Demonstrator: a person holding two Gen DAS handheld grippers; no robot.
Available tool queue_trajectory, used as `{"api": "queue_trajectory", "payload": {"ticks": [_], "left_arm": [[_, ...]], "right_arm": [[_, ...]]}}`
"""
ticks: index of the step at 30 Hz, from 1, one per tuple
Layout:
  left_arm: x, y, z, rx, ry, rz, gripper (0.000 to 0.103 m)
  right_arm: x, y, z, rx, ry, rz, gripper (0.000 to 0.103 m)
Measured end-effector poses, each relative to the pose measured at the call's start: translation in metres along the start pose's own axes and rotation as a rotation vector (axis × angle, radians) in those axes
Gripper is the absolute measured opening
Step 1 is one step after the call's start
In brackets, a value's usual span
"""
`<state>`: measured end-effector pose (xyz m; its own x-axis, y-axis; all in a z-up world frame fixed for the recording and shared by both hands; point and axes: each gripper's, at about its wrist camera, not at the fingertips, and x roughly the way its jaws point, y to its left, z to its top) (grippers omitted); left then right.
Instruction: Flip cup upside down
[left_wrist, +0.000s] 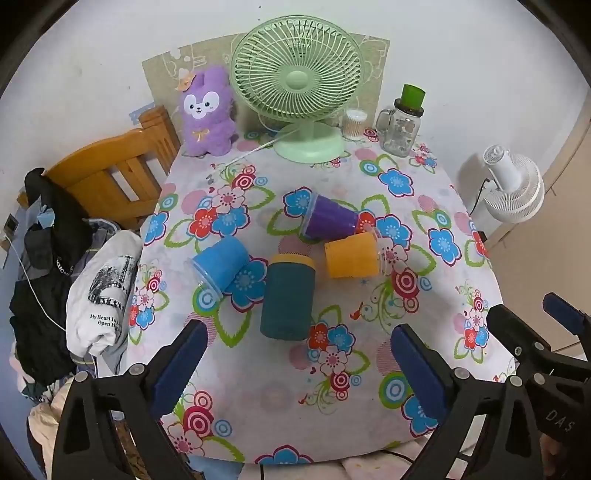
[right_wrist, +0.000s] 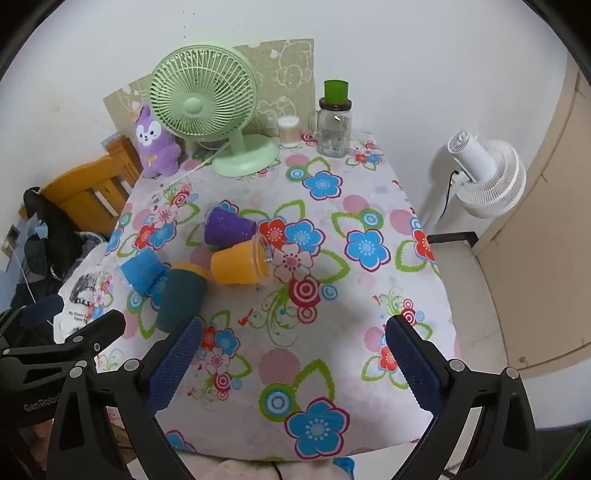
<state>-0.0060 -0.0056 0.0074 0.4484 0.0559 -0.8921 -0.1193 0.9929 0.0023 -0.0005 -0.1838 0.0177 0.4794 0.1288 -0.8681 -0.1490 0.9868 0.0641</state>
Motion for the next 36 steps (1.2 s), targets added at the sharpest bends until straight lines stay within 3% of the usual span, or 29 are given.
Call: {"api": "queue_trajectory", "payload": {"ticks": [17,36], "left_arm": [[0.001,-0.001,0.003,-0.005,-0.006,-0.011,0.101],[0.001,0.004,0.003,-0.006,-0.004,-0.013,0.101]], "right_arm": [[-0.003,0.007,0.003,-0.055,-0.054,-0.056,0.100],[0.002,0.009,0.004,-0.064,-0.035,-0.052,0.100]]}}
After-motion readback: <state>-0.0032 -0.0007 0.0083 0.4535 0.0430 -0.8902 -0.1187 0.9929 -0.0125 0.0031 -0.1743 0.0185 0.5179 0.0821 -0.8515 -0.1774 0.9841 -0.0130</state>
